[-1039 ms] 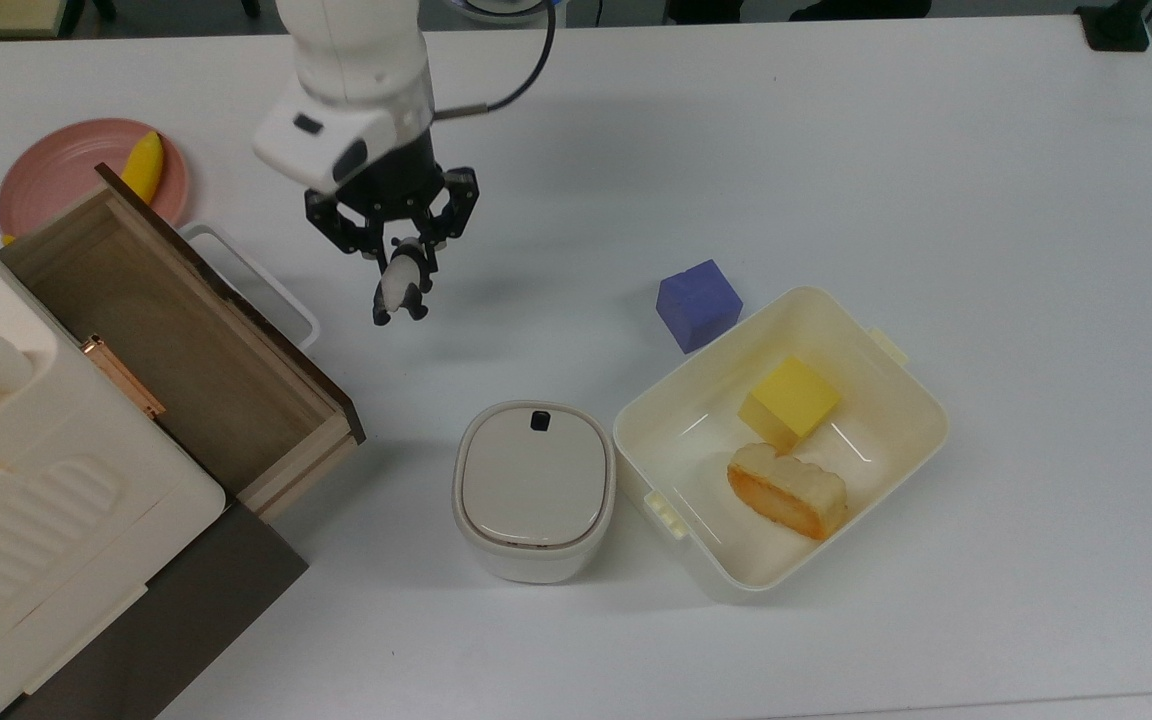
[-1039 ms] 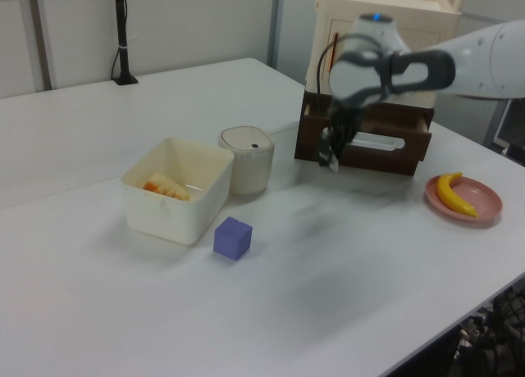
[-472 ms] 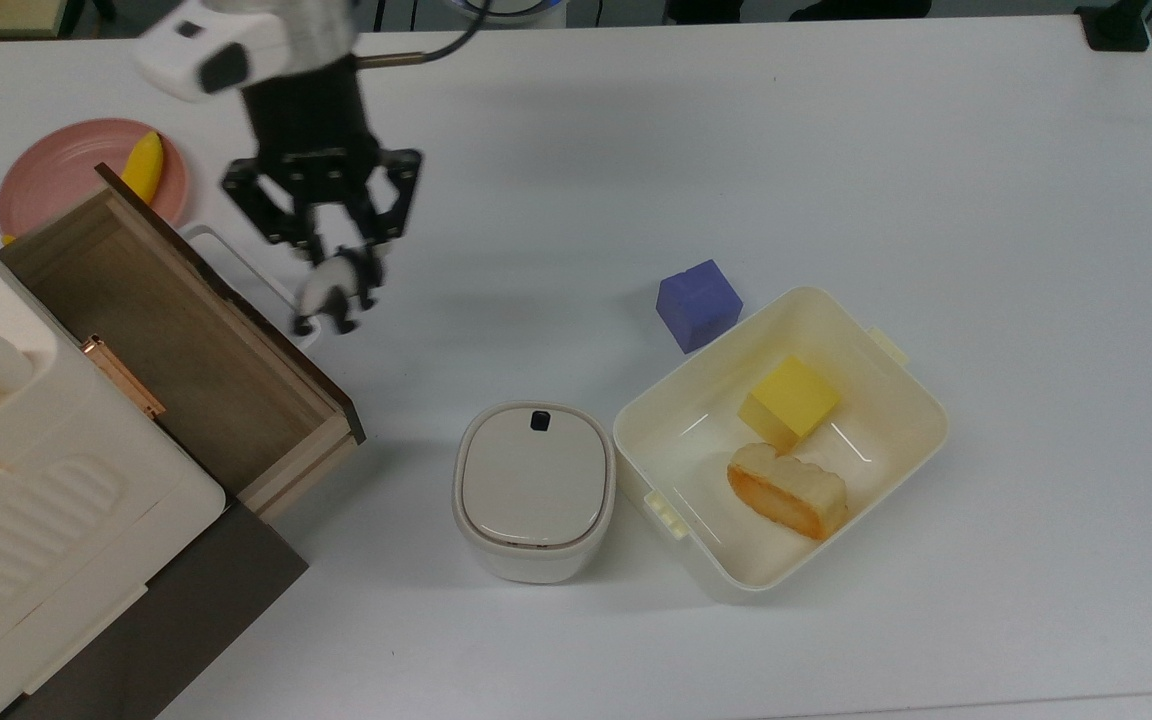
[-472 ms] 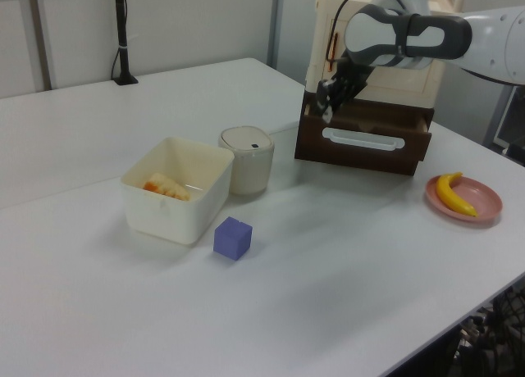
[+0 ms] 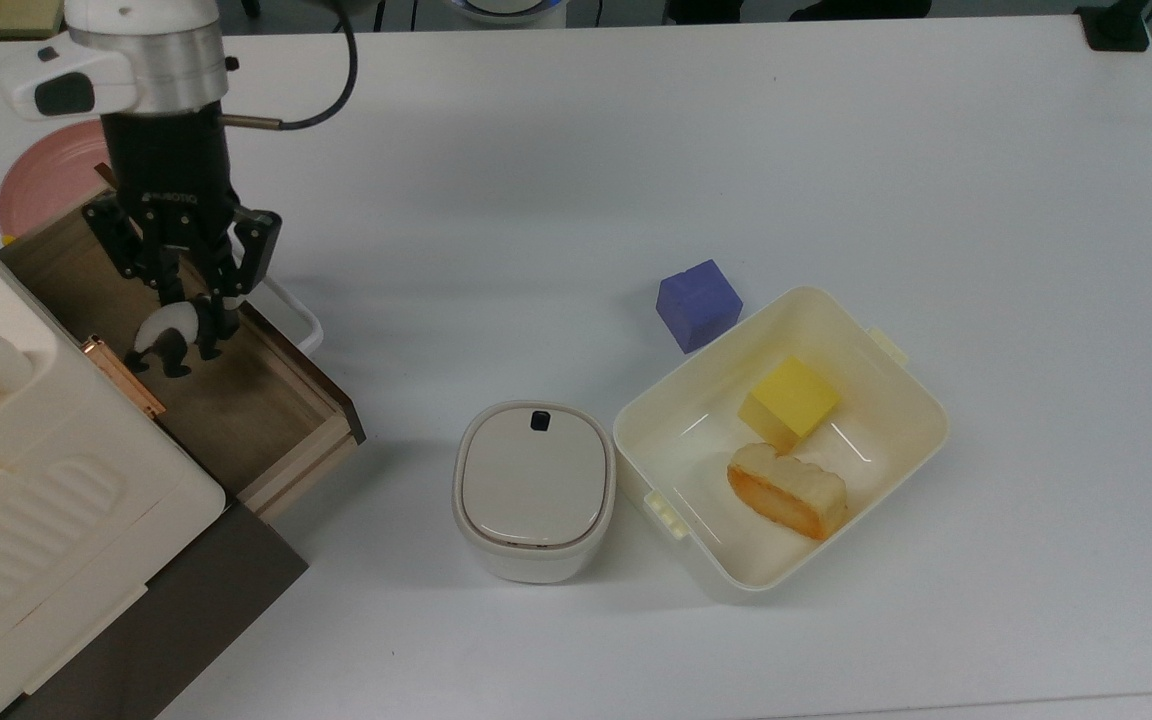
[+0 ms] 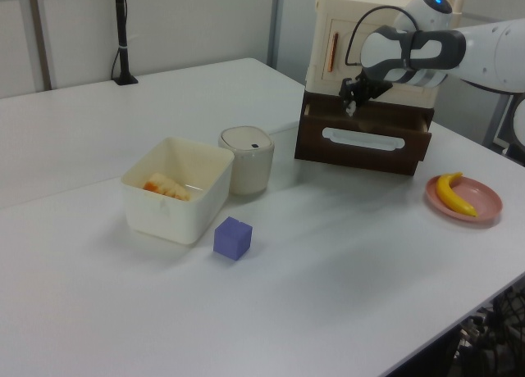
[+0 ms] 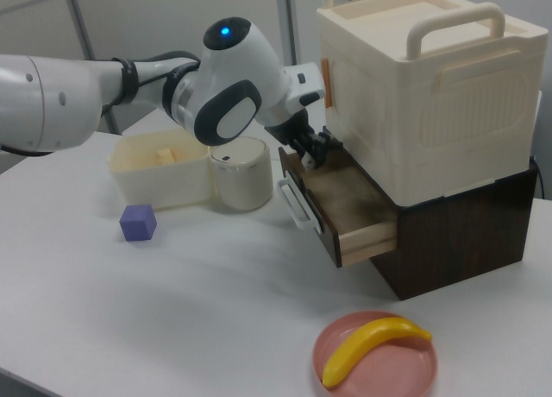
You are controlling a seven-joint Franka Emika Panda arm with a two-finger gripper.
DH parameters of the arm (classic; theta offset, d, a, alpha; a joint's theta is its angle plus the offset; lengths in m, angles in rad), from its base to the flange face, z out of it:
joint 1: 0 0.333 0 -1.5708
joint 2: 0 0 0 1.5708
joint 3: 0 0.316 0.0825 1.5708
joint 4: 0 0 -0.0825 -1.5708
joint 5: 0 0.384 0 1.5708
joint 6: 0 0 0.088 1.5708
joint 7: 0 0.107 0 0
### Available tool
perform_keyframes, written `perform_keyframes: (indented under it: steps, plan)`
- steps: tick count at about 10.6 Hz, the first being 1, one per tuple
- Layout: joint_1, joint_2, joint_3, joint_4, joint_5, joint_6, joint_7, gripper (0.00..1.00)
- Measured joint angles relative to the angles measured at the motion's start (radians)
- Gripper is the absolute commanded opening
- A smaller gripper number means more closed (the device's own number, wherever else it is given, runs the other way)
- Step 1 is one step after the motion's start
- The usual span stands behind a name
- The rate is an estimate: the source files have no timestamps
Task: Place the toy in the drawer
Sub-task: 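Carry the panda toy over the open wooden drawer and release it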
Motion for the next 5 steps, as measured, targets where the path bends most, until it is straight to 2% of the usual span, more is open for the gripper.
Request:
perform_keyframes:
  steps: [3, 4, 5]
  plan:
    - [-0.002, 0.028, -0.028, -0.013, -0.001, 0.0, -0.067, 0.01]
    - [-0.003, 0.038, -0.033, -0.025, -0.001, 0.0, -0.096, 0.13]
    - [-0.003, 0.057, -0.042, -0.03, 0.0, 0.009, -0.107, 0.45]
